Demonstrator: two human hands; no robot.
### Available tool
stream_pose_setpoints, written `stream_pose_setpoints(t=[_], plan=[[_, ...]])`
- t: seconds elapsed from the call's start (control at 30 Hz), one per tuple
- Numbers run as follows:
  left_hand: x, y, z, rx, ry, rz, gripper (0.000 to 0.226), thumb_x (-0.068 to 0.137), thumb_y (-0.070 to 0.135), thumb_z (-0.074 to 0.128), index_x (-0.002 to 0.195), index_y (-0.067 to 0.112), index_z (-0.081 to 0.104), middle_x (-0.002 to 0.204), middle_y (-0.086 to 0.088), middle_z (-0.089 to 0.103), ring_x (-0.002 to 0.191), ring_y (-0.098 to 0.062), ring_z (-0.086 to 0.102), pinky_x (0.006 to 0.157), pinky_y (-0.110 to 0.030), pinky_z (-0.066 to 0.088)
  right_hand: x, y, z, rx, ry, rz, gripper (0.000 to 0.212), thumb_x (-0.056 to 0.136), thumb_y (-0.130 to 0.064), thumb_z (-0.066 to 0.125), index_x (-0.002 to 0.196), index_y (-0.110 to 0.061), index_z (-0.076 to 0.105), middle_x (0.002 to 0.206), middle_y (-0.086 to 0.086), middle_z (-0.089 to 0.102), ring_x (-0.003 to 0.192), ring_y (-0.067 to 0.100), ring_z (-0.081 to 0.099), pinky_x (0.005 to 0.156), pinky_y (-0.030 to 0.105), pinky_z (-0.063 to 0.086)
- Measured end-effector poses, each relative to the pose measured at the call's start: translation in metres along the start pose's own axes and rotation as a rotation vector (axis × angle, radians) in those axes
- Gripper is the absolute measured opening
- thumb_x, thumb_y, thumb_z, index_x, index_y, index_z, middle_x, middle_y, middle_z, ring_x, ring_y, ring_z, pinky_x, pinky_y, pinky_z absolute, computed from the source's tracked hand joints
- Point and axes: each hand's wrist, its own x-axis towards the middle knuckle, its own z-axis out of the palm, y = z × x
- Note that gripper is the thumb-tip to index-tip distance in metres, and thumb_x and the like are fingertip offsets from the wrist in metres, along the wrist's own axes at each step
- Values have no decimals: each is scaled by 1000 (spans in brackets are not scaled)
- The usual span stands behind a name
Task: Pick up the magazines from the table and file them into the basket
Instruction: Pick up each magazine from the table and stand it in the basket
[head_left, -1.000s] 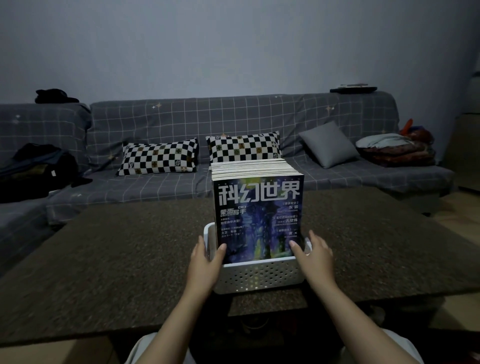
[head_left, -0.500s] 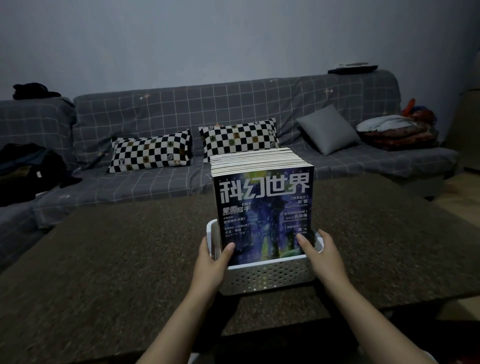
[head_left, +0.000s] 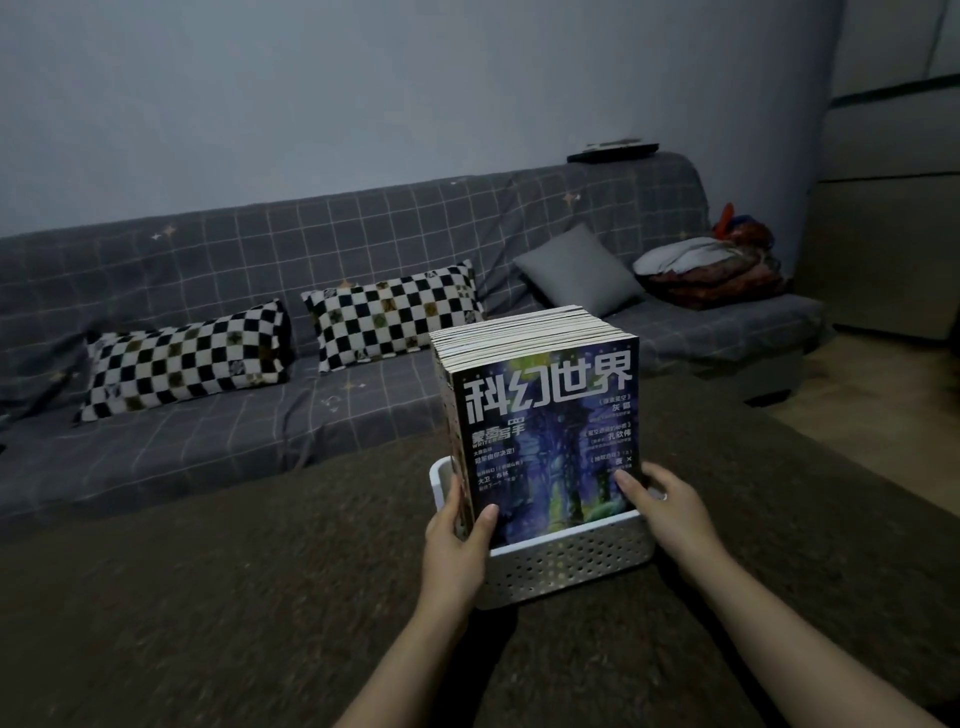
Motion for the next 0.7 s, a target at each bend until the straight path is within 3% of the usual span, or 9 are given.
stream_pose_setpoints(t=[0.2, 0.4, 0.57, 0.7], plan=[[68, 6, 69, 28, -30, -4, 61, 92, 30, 56, 146, 33, 27, 142, -2, 44, 131, -17, 41, 110, -43, 35, 86, 11, -36, 31, 33, 17, 61, 82, -39, 66, 133, -10, 48, 135, 17, 52, 122, 27, 51, 93, 30, 39], [135, 11, 142, 10, -56, 11, 62, 92, 32, 55, 147, 34, 24, 144, -5, 42, 130, -20, 42, 110, -43, 36, 174, 22, -71, 98, 69, -10, 64, 81, -38, 67, 136, -18, 41, 139, 9, 49, 121, 25, 50, 99, 40, 43], [191, 11, 199, 7, -19, 17, 65, 93, 31, 54, 148, 32, 20, 147, -6, 38, 132, -23, 40, 108, -34, 35, 250, 34, -94, 71, 152, 17, 67, 78, -42, 69, 131, -11, 42, 134, 12, 51, 116, 27, 53, 89, 34, 43], [226, 8, 235, -7, 8, 7, 66, 92, 33, 55, 149, 32, 20, 145, -6, 40, 130, -25, 42, 109, -40, 36, 298, 40, -104, 113, 197, 32, 66, 75, -42, 72, 124, -6, 44, 127, 15, 55, 110, 28, 55, 88, 36, 45]])
